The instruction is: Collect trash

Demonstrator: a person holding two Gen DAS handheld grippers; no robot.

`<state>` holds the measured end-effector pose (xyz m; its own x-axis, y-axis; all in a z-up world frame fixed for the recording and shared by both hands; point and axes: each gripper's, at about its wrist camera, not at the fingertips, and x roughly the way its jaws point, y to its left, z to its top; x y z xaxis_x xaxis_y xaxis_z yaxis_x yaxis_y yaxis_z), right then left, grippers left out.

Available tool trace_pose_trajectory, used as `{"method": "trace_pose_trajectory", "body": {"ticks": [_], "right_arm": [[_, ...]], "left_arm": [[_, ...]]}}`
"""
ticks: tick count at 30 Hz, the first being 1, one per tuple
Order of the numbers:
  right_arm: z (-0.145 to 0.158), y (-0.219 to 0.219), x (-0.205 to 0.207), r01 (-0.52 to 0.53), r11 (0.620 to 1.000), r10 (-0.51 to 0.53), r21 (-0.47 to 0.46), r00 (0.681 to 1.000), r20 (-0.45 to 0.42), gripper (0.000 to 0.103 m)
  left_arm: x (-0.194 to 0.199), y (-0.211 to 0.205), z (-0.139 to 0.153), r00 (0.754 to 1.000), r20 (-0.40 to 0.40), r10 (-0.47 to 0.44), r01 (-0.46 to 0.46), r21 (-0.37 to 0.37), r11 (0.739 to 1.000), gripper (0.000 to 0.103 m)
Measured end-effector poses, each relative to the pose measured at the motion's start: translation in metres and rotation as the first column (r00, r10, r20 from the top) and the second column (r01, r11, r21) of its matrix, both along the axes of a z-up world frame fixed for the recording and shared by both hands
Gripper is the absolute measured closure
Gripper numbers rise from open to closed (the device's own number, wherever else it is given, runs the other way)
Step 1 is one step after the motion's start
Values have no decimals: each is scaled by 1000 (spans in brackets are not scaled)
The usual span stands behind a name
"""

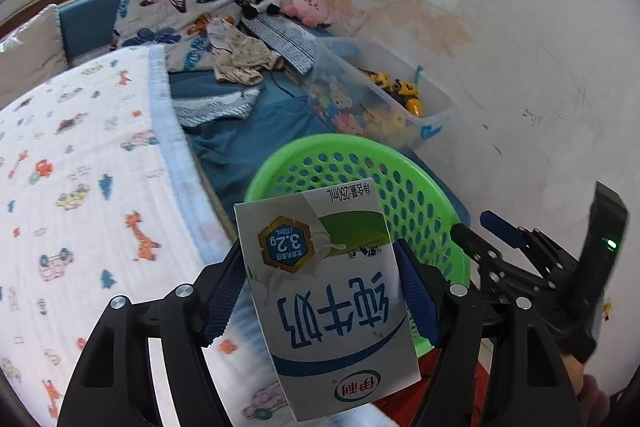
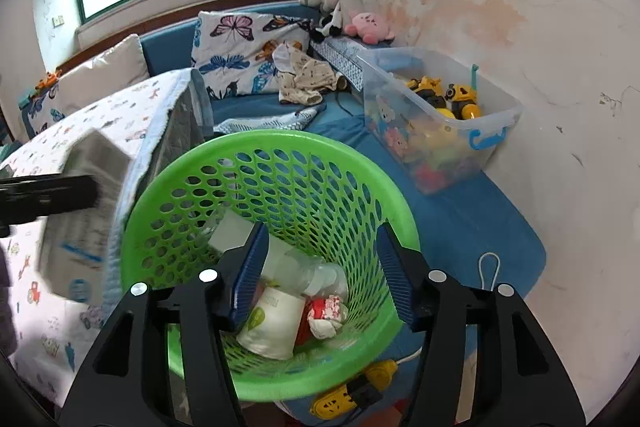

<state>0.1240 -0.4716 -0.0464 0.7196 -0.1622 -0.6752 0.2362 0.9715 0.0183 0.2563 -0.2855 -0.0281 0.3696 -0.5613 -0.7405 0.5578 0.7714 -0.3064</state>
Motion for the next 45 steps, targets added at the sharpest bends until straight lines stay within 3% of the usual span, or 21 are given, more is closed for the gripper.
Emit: {"method": "trace_pose_trajectory", "body": {"ticks": [6,13,16,20,33,45], "right_arm": [[7,8,-24,-2,1000,1,7,999,39,43],[16,11,-50,13,999,-16,37,996,91,40],[18,12,-58,17,999,-21,36,995,102,40],[18,18,-64,9,999,-14,53,995,103,40],[12,62,-63,-68,990,58,120,994,88,30],[10,116,-56,-148,973,139,175,988,64,22]], "left_arm": [[1,-23,-10,999,-20,-27,27,-21,999,33],[-2,-47,-16,997,19,-80,81,-62,995,32],[0,-48,-21,997,-7,-82,81,-81,993,25],[-4,-40,-21,997,-11,-80,79,-82,994,24],[-28,42,8,990,139,24,-25,4,1000,18],[-53,133,19,960,224,170,-183,38,982,9]]}}
